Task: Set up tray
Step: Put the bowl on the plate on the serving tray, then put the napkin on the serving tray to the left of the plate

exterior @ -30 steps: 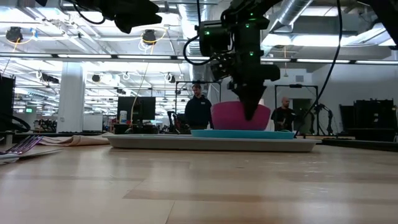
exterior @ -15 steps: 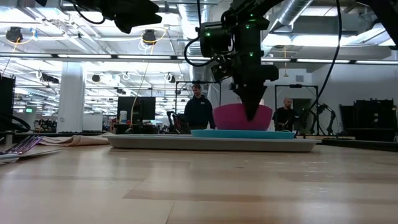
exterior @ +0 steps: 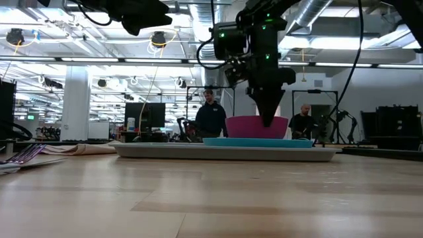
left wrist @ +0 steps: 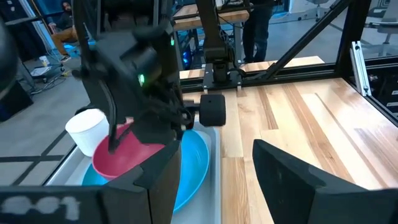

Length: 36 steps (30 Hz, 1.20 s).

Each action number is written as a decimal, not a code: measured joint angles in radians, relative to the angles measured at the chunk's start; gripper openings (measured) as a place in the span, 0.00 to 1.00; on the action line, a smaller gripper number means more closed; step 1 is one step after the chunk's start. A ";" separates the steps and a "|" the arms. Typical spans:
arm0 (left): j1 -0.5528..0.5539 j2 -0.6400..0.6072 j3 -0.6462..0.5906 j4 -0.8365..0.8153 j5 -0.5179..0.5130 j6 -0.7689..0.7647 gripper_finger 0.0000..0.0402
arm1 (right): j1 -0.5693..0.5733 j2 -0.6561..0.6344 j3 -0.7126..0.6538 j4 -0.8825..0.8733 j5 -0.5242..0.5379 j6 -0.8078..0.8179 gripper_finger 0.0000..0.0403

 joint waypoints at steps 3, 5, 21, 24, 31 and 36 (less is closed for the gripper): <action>0.000 0.000 0.000 0.000 0.000 0.000 0.47 | 0.000 -0.025 0.016 -0.003 0.004 0.004 0.20; 0.000 0.000 0.000 0.000 0.001 0.000 0.47 | 0.001 -0.042 0.034 -0.015 0.004 0.014 0.20; -0.002 0.000 0.000 -0.049 0.033 -0.005 0.47 | 0.160 -0.347 -0.074 -0.018 -0.023 0.185 0.20; -0.002 0.000 0.000 -0.048 0.053 -0.005 0.47 | 0.227 -0.410 -0.153 -0.007 -0.024 0.247 0.20; -0.002 -0.006 0.000 -0.049 0.074 -0.007 0.47 | 0.382 -0.578 -0.371 0.131 -0.024 0.403 0.20; -0.003 -0.050 -0.003 -0.086 0.105 -0.022 0.47 | 0.455 -0.704 -0.522 0.261 -0.018 0.493 0.20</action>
